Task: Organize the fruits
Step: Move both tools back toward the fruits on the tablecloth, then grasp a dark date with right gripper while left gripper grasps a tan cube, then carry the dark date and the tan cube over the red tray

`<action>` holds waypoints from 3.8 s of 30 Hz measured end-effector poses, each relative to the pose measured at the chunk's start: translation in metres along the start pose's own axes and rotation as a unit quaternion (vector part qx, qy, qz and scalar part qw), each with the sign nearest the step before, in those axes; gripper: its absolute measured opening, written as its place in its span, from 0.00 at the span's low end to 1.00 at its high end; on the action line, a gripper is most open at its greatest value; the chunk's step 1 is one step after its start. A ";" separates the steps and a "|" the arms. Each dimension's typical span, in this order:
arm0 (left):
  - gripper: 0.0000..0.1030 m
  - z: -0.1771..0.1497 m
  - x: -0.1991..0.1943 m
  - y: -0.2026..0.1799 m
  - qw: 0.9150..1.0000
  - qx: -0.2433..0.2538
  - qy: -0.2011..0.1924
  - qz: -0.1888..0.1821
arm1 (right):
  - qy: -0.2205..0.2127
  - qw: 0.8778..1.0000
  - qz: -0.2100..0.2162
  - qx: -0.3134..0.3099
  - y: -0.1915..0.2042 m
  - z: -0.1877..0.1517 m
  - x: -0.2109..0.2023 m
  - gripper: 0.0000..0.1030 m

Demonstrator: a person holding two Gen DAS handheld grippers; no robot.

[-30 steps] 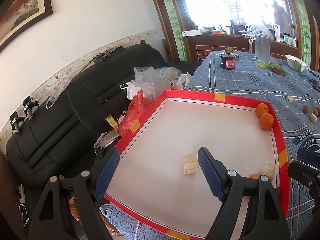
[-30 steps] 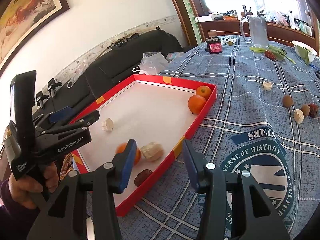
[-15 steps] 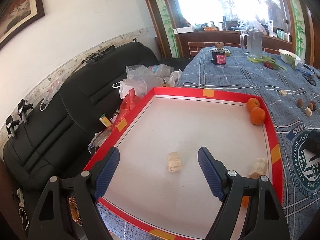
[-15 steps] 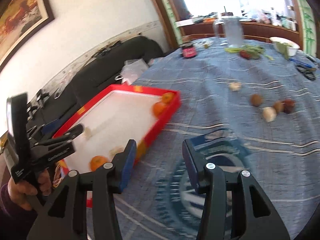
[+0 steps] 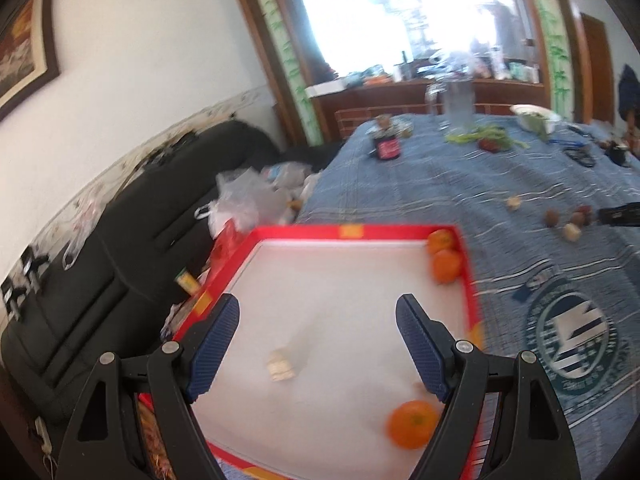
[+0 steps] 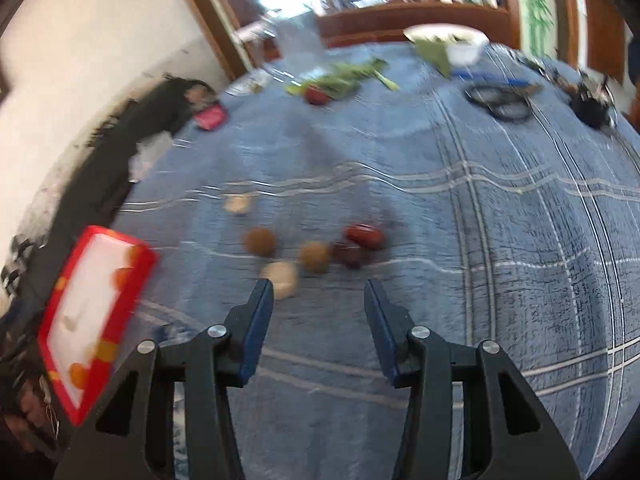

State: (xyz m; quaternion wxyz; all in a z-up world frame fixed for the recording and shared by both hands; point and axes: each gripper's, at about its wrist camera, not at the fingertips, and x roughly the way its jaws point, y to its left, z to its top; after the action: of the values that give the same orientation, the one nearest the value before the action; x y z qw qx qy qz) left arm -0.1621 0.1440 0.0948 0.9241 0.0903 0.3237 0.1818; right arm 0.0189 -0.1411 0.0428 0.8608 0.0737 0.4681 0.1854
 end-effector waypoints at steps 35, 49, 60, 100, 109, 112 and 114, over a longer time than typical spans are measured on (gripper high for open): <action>0.78 0.064 0.050 -0.210 0.975 0.097 0.060 -0.189 | -0.050 0.994 0.012 0.096 -0.062 0.035 -0.023 0.21; 0.52 0.059 0.083 -0.252 0.966 0.107 0.113 -0.206 | -0.033 0.993 0.010 0.112 -0.066 0.035 -0.015 0.21; 0.22 0.060 0.089 -0.255 0.961 0.092 0.111 -0.235 | -0.023 0.994 0.003 0.111 -0.067 0.035 -0.007 0.21; 0.22 -0.014 0.003 0.046 0.996 -0.083 0.005 -0.013 | -0.114 0.993 0.032 0.007 0.036 0.013 -0.041 0.21; 0.22 -0.027 0.016 0.063 0.996 -0.091 0.011 0.011 | -0.073 0.983 0.149 -0.076 0.185 0.004 -0.021 0.21; 0.22 -0.030 0.021 0.067 0.995 -0.094 0.016 0.023 | -0.053 0.979 0.182 -0.073 0.219 -0.007 0.000 0.21; 0.22 -0.032 0.023 0.071 0.995 -0.097 0.020 0.030 | -0.039 0.977 0.197 -0.071 0.233 -0.019 0.014 0.21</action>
State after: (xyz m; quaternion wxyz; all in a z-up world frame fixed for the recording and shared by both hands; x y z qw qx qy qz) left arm -0.1851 0.2198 0.0769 0.9160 0.0063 0.3202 0.2416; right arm -0.0480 0.0776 0.0915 0.8281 0.1100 0.3963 0.3809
